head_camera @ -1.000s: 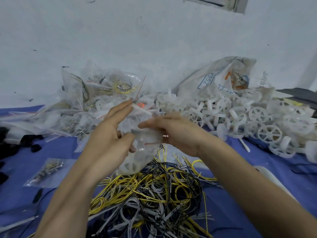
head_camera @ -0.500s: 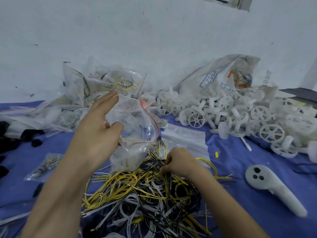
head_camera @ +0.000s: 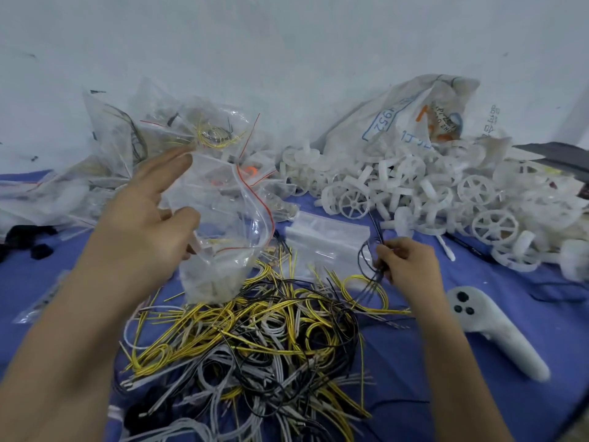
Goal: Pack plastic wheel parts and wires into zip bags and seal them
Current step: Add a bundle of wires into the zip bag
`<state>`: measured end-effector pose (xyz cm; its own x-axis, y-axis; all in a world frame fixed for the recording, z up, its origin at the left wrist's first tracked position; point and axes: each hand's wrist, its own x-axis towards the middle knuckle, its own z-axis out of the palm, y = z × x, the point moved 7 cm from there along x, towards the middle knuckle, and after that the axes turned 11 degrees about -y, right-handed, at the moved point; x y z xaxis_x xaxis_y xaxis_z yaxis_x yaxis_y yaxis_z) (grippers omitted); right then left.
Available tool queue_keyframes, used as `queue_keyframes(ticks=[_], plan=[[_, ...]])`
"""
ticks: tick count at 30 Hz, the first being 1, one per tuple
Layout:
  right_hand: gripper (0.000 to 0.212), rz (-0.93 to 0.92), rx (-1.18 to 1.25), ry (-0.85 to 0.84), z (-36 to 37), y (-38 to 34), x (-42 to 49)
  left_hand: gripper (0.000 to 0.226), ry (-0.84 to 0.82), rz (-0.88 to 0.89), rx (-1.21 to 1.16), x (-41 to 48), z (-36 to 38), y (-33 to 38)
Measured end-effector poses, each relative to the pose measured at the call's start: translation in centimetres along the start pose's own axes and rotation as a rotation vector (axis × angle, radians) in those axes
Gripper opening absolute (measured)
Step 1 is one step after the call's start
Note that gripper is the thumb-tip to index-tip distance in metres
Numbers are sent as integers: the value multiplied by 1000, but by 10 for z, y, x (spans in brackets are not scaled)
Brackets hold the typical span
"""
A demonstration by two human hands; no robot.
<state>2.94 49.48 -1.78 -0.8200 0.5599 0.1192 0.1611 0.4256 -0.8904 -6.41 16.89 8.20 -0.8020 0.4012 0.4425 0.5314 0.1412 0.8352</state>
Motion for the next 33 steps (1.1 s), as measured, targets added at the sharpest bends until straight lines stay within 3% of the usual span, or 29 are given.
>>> queue_keyframes(ticks=[4,7,10,17,23,29,33], plan=[[19,99,-12,-109,-9,23,4,64,-3,11,12,-1,2,-3],[24,90,-239,-233,2,22,5,62,-7,11,17,-1,3,-3],[14,127,-420,-346,28,30,4,62,-16,13,18,-2,4,-3],[25,165,-546,-399,53,31,4,63,-10,-22,34,-3,7,-4],[27,198,-449,-501,64,33,2,63,-14,-19,44,-4,5,-5],[13,194,-186,-414,54,32,9,62,-34,11,52,-3,9,-3],[22,147,-217,-453,61,28,5,62,-40,-5,65,-4,11,-2]])
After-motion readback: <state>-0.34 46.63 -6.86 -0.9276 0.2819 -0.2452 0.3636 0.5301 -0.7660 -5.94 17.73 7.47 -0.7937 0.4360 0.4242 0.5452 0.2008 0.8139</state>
